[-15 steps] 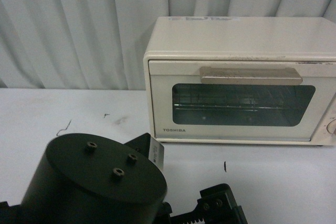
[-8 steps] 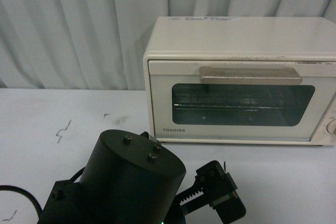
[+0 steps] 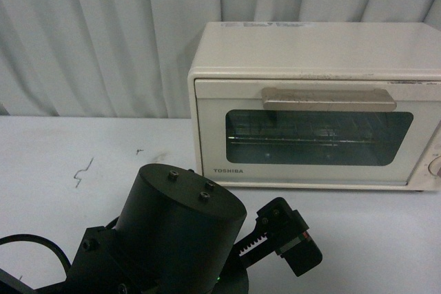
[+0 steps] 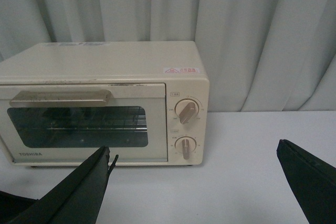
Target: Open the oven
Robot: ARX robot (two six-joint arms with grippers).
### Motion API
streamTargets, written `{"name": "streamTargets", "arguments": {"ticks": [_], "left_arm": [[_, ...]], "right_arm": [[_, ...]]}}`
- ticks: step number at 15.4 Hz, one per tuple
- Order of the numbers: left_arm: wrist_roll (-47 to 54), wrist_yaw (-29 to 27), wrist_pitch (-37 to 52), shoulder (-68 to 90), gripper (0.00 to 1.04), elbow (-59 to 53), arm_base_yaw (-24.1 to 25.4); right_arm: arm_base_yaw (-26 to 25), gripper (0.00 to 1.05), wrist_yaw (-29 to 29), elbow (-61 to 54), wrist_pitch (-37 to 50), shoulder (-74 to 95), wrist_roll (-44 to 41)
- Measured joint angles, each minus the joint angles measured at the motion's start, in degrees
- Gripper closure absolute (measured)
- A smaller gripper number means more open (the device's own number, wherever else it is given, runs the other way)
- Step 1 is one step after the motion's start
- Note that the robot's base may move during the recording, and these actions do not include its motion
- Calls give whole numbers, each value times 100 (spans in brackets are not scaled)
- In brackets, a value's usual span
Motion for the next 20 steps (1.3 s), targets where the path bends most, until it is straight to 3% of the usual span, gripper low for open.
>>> {"name": "streamTargets", "arguments": {"ticks": [10, 11, 12, 13, 15, 17, 18, 20], "left_arm": [[11, -46, -50, -42, 7, -26, -9], [11, -46, -50, -42, 7, -26, -9], [11, -48, -50, -42, 7, -26, -9], [13, -85, -50, -42, 7, -28, -11], [13, -81, -52, -42, 7, -33, -11], [13, -83, -50, -42, 7, -33, -11], [11, -77, -50, -42, 7, -33, -11], [13, -87, -50, -42, 7, -33, -11]], "right_arm": [[0, 6, 0, 0, 0, 0, 0], [170, 6, 522, 9, 13, 98, 50], [595, 6, 1735, 133, 564, 927, 63], [420, 6, 2159, 251, 1244, 1591, -63], [-39, 6, 1888, 605, 2682, 2977, -444], [-245, 6, 1093, 1386, 4089, 4859, -1266], [-302, 6, 732, 1888, 4468, 5755, -1827], [-254, 6, 199, 2717, 4435, 6782, -2763]]}}
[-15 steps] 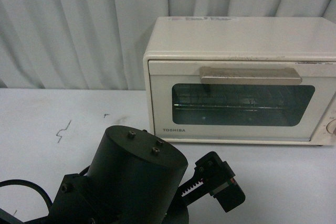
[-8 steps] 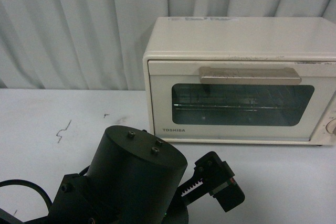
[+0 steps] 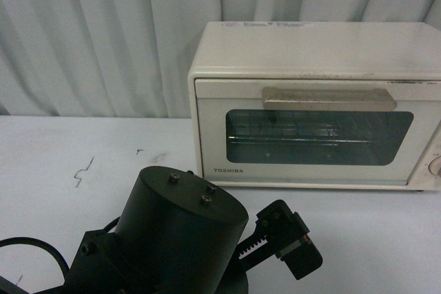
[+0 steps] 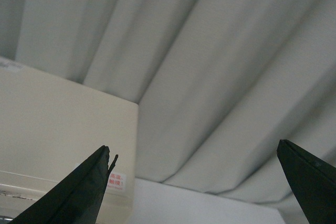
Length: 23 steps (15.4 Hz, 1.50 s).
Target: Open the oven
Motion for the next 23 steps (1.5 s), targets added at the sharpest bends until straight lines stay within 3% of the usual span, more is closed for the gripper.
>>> {"name": "streamTargets", "arguments": {"ticks": [4, 5, 7, 9, 14, 18, 19, 23], "left_arm": [[0, 4, 2, 0, 7, 0, 0], [0, 4, 2, 0, 7, 0, 0], [0, 2, 2, 0, 7, 0, 0], [0, 4, 2, 0, 7, 0, 0], [0, 2, 2, 0, 7, 0, 0], [0, 2, 2, 0, 7, 0, 0], [-2, 7, 4, 0, 7, -2, 0], [0, 4, 4, 0, 7, 0, 0]], "right_arm": [[435, 10, -1172, 1134, -1204, 798, -2264], [553, 26, -1412, 1250, -1541, 800, -2997], [643, 44, -1602, 1255, -1808, 809, -3617], [638, 53, -1720, 1252, -1884, 839, -3917], [669, 103, -2251, 1154, -2199, 1189, -5268], [745, 103, -2465, 1217, -2223, 1720, -5849], [979, 103, -2520, 1373, -2164, 2094, -5930], [1191, 103, -2562, 1598, -2129, 2494, -5928]]}}
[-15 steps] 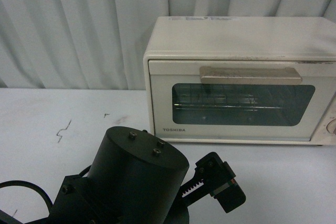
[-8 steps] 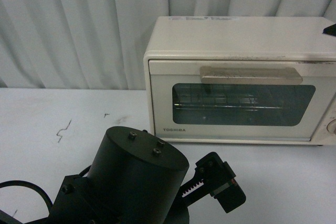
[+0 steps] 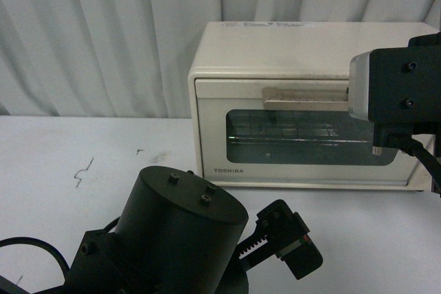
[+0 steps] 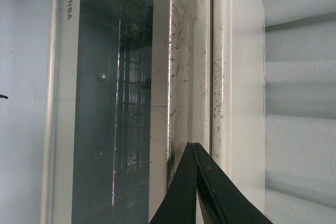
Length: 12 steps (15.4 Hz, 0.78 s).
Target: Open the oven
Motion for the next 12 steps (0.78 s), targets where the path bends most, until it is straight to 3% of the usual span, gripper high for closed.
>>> {"name": "streamTargets", "arguments": {"ticks": [12], "left_arm": [[0, 0, 0, 0, 7, 0, 0]], "right_arm": [[-111, 103, 55, -42, -37, 11, 203]]}}
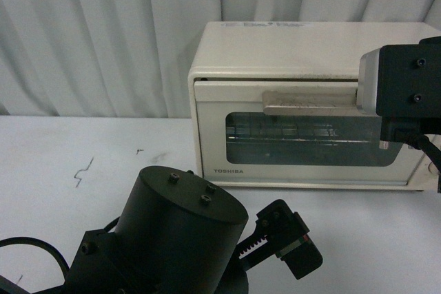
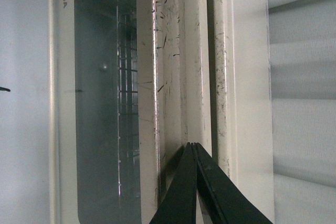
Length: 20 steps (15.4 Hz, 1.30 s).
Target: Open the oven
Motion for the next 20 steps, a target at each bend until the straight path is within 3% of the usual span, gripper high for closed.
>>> {"name": "streamTargets", "arguments": {"ticks": [9, 20], "left_arm": [[0, 0, 0, 0, 7, 0, 0], [0, 0, 0, 0, 7, 0, 0]], "right_arm": [[149, 103, -77, -507, -166, -433, 1056], [-94, 103, -153, 50, -356, -280, 732]]}}
